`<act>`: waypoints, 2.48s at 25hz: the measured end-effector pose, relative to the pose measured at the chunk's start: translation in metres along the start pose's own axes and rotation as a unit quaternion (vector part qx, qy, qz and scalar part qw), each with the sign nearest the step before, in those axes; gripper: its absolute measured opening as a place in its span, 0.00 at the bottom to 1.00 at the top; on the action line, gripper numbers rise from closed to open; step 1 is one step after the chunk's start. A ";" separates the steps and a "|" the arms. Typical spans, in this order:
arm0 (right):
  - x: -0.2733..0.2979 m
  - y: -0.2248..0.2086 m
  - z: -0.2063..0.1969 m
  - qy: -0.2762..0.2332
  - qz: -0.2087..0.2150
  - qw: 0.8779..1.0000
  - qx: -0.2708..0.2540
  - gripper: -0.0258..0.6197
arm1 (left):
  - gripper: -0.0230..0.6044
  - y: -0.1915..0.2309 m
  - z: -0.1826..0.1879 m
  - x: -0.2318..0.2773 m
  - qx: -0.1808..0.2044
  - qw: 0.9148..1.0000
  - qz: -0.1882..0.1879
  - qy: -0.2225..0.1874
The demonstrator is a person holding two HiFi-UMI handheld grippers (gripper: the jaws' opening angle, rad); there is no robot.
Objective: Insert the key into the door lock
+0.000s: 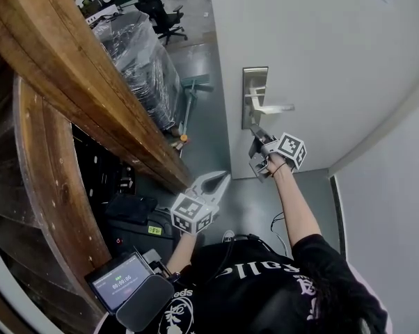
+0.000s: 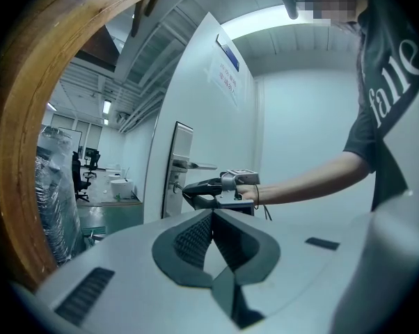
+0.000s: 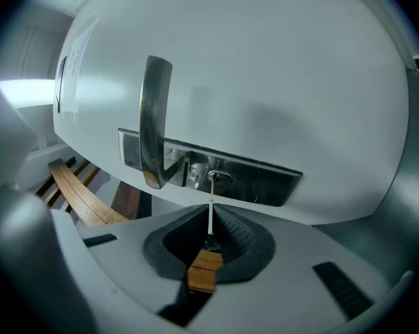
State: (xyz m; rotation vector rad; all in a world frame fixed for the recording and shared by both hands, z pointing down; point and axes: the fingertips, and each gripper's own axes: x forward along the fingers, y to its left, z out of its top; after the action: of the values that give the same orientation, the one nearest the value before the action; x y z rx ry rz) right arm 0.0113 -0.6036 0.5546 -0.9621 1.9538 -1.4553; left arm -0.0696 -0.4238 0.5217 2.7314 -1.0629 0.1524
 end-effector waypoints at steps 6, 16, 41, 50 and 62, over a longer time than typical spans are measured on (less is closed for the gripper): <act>-0.001 -0.006 0.001 -0.014 0.009 0.999 0.034 0.09 | 0.04 0.003 0.001 0.003 0.000 1.000 -0.004 0.000; 0.001 -0.006 0.004 -0.012 0.025 0.998 0.049 0.09 | 0.04 0.010 -0.006 0.000 -0.004 1.000 0.000 0.005; 0.011 -0.010 0.017 0.057 0.070 0.993 0.079 0.10 | 0.04 0.029 -0.017 -0.013 -0.020 1.000 0.014 0.007; 0.035 -0.012 0.033 -0.022 0.037 0.997 0.071 0.10 | 0.04 0.025 -0.018 -0.013 -0.018 1.000 0.008 0.010; -0.028 0.004 0.009 -0.019 0.016 0.998 -0.049 0.10 | 0.04 0.016 -0.020 -0.013 -0.031 0.999 0.012 0.005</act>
State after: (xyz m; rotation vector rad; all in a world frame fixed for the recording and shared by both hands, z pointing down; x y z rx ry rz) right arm 0.0344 -0.5867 0.5474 -0.9895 2.0200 -1.3252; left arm -0.0905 -0.4225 0.5418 2.6615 -1.0786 0.1337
